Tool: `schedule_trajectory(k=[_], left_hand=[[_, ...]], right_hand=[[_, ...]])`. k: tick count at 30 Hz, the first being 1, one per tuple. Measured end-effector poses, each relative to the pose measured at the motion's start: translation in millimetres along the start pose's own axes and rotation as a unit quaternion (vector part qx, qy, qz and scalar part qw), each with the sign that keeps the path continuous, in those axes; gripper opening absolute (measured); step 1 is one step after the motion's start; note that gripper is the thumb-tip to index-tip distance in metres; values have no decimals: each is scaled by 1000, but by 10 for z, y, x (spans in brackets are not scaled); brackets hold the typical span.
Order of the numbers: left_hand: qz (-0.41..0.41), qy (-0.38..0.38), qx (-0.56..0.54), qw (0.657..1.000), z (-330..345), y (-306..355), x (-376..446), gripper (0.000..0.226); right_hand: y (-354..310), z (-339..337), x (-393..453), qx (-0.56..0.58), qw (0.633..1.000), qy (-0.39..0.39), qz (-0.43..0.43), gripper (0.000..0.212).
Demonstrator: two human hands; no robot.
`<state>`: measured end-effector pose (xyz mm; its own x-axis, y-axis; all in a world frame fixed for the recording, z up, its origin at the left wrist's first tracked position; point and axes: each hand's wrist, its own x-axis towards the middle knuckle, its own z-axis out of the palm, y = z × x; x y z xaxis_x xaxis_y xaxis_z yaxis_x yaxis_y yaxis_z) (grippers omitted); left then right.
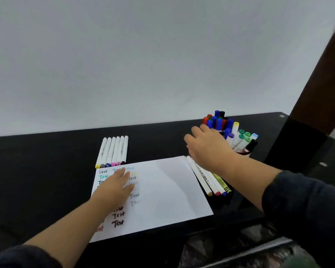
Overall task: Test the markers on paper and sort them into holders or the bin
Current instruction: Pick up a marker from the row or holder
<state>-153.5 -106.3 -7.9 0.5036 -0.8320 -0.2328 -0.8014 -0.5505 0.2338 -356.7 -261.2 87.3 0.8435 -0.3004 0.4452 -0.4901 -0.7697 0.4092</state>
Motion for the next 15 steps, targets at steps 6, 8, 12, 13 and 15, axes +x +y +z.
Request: schedule_trajectory(k=[6,8,12,13,15], left_hand=[[-26,4,1,1000,-47,-465,-37,60],[-24,-5,-6,1000,-67,-590,-43,61],[-23,-5,-48,999,-48,-699,-85,59],[-23,2,-55,998,-42,-696,-86,59],[-25,9,-65,998,-26,-706,-77,60]], right_hand=[[-354,194,325,37,996,-7,-81,40],[-463,289,442,35,995,-10,-95,39],[-667,579,672,53,991,-11,-120,36],[-712,629,732,54,991,-18,-122,36],[-833,735,852,43,991,-36,-125,36]])
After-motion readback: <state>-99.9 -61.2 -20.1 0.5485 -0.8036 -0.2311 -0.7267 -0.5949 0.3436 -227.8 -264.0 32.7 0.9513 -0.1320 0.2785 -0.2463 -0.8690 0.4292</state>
